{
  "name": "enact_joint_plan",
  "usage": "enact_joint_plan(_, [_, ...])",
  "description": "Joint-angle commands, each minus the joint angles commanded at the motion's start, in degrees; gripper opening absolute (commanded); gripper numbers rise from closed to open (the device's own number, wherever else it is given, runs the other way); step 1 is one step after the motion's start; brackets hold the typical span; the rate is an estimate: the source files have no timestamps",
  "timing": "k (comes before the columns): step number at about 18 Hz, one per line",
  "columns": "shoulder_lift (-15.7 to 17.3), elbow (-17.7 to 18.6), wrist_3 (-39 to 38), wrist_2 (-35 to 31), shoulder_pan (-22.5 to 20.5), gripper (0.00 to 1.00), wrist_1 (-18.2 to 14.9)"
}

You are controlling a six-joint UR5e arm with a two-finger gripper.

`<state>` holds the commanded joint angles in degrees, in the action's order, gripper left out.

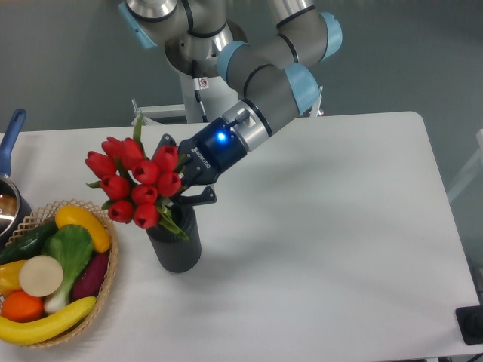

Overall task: Insert the flowers into the vase
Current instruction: 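Lower the tulip stems down into the vase opening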

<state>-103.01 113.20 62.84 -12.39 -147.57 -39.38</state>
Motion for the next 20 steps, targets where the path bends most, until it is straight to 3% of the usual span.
enact_joint_plan(9, [-3.78, 0.35, 3.43, -0.17, -0.18, 0.31, -0.09])
enact_joint_plan(20, [-4.31, 1.84, 3.60, -0.26, -0.62, 0.35, 0.00])
